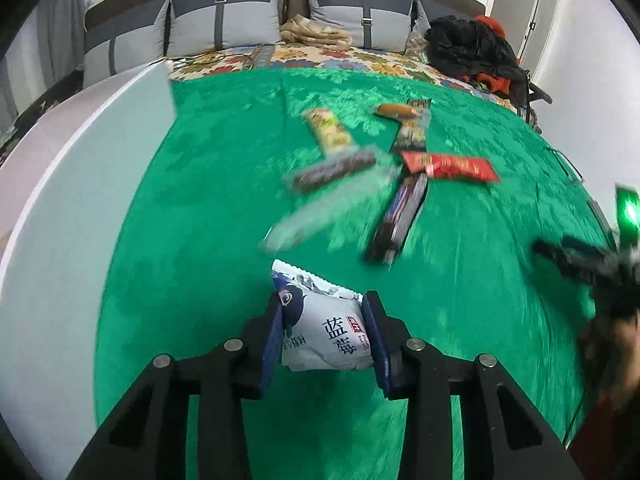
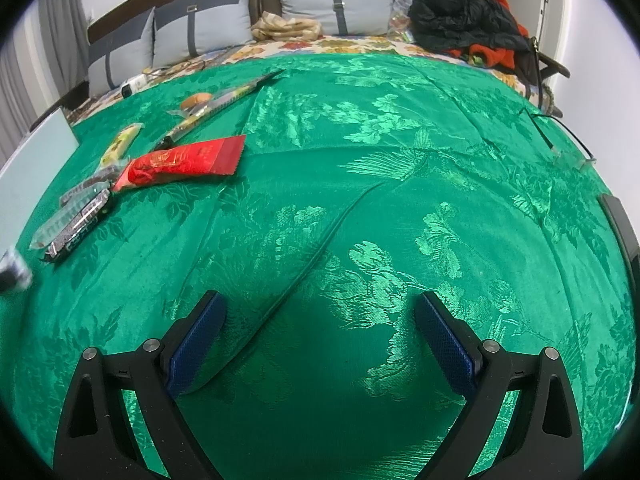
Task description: Organize snacks
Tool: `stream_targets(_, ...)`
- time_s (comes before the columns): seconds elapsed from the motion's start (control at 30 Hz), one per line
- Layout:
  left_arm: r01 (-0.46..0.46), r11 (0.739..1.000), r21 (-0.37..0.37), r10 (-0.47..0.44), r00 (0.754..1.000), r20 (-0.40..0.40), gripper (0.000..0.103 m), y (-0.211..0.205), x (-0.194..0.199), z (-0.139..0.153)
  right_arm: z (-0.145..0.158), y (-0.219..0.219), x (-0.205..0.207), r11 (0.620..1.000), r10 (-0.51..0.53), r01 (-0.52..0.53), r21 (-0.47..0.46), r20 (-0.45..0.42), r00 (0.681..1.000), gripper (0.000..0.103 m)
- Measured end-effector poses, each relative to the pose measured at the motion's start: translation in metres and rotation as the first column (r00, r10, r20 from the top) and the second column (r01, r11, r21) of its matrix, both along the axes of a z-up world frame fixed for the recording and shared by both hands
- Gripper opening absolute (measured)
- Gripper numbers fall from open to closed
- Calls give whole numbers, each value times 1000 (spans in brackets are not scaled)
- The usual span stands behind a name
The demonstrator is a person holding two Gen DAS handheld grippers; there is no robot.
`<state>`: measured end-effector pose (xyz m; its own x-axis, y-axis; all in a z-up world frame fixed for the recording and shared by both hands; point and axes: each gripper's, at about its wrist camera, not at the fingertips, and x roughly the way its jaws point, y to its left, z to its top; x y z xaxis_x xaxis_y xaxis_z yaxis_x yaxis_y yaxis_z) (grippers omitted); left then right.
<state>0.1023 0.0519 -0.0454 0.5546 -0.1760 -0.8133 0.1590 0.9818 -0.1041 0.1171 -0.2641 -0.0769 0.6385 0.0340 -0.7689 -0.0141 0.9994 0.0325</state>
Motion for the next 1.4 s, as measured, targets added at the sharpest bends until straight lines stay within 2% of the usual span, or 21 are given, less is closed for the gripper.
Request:
stream_targets(0.03,-4,1000,13,4,1000,-2,43,3,-7,-3,0,0,0,1000,0,0,-3,-1,1000,98)
stream_targets(0.1,-3,999,41,3,1000,1,60,5,-13,-9,0,-1,0,1000,0,0,-7,-2,1000,98)
stream_targets(0.23,-7,998,67,6,1000,5,61,0,-13,-20,-1,3,2,999,-2,2,-35,-11,1000,98)
stream_targets(0.27,-8,997,76,8,1000,3,60,-1,-13,-22,-1,3,2,999,-2,2,-35,-11,1000,98)
stream_targets(0.3,-11,997,75,11,1000,0,43,-1,-13,-24,-2,3,2,999,-3,2,-35,-12,1000,99)
stream_targets(0.37,-23,999,35,23,1000,9,38,5,-14,-25,-1,4,7,999,-1,0,-36,-35,999,99)
stream_targets(0.4,-34,999,5,34,999,16,35,10,-15,-25,1,6,11,999,-4,1,-34,-79,997,98)
stream_targets(0.43,-43,999,-19,43,999,19,35,14,-16,-24,5,11,18,1000,-4,3,-8,-143,990,96)
stream_targets(0.47,-54,998,-32,55,998,26,35,18,-18,-23,11,18,22,998,9,3,69,-165,986,96)
stream_targets(0.5,-68,997,-40,69,997,35,35,22,-21,-22,18,28,24,985,36,-7,172,-165,986,96)
stream_targets(0.6,-84,994,-66,87,996,35,35,32,-30,-17,34,79,41,938,119,-52,342,-178,977,95)
stream_targets(0.7,-92,993,-72,96,994,55,35,39,-44,-5,31,136,68,927,146,-51,372,-232,962,93)
stream_targets(0.77,-95,992,-77,100,992,70,35,43,-54,4,23,164,86,939,120,-18,343,-277,953,81)
stream_targets(0.8,-95,992,-79,101,992,81,35,46,-59,10,19,170,91,945,108,-7,328,-291,951,52)
stream_targets(0.83,-95,992,-79,102,990,93,35,48,-65,16,15,178,95,954,92,7,300,-316,944,34)
stream_targets(0.9,-100,991,-87,109,988,108,35,54,-74,25,17,179,96,965,55,32,262,-319,946,29)
stream_targets(0.93,-107,989,-102,118,987,109,35,57,-78,29,17,176,95,960,55,38,276,-322,945,21)
stream_targets(1.07,-127,978,-168,148,982,118,35,70,-86,47,27,141,76,926,52,68,371,-305,951,19)
stream_targets(1.2,-148,958,-247,187,972,145,35,94,-92,75,62,130,59,892,119,8,451,-252,960,19)
stream_targets(1.3,-216,939,-267,267,948,173,35,135,-95,101,109,163,52,856,234,-116,504,-177,956,19)
stream_targets(1.4,-321,920,-224,366,908,203,35,185,-97,116,156,226,41,777,394,-279,564,-90,915,19)
